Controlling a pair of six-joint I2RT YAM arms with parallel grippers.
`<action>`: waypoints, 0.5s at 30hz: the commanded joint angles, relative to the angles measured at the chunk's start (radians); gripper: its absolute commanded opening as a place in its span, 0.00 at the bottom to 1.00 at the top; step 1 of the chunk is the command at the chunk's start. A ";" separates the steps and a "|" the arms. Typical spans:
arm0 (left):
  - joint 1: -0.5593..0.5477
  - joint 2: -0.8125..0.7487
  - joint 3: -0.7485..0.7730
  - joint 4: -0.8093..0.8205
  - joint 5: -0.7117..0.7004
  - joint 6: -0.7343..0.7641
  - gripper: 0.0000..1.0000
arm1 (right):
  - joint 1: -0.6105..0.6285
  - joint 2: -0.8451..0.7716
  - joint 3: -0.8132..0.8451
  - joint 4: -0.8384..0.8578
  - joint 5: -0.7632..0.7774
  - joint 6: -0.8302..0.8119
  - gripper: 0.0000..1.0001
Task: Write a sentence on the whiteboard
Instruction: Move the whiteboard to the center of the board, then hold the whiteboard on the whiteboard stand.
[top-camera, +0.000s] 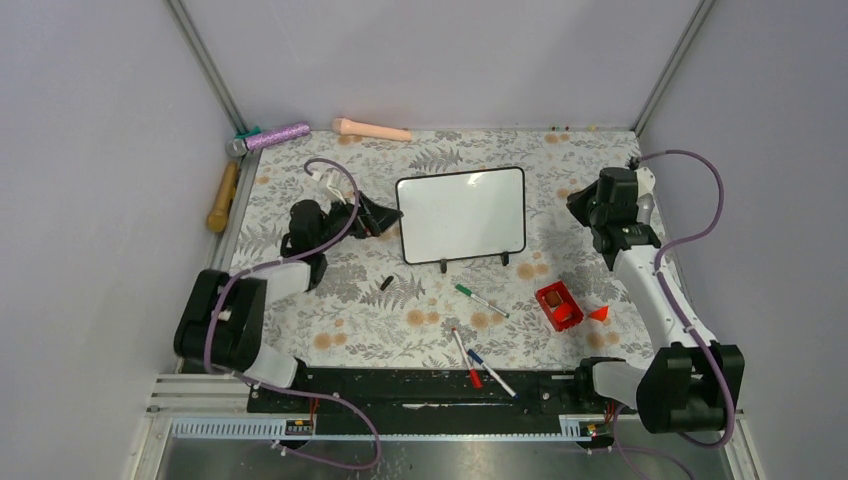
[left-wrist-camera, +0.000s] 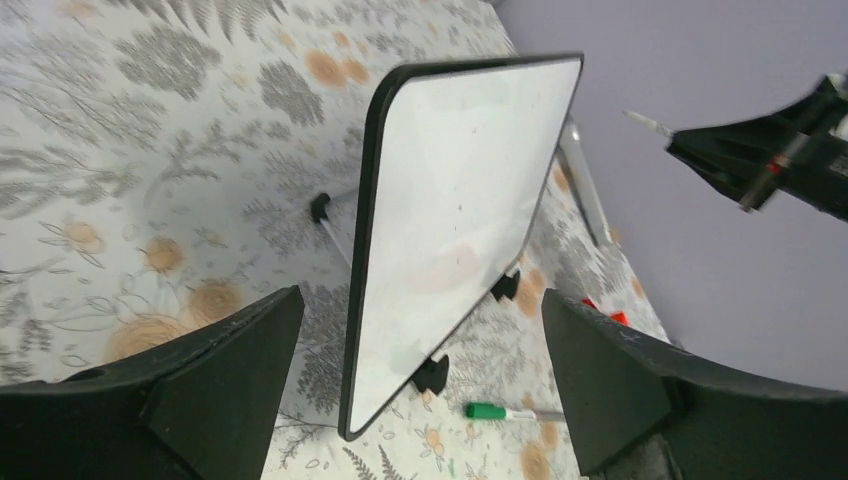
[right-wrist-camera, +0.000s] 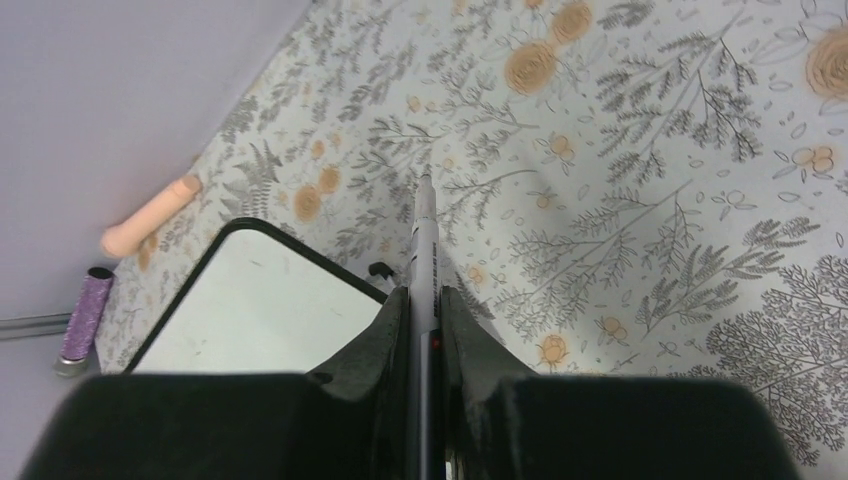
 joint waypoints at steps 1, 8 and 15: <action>-0.048 -0.194 -0.009 -0.218 -0.295 0.152 0.92 | 0.038 -0.067 0.078 -0.003 0.052 -0.062 0.00; -0.069 -0.385 -0.050 -0.357 -0.548 0.081 0.99 | 0.148 -0.066 0.204 -0.026 0.046 -0.164 0.00; -0.052 -0.465 -0.068 -0.400 -0.899 -0.040 0.99 | 0.230 -0.006 0.292 0.025 -0.044 -0.210 0.00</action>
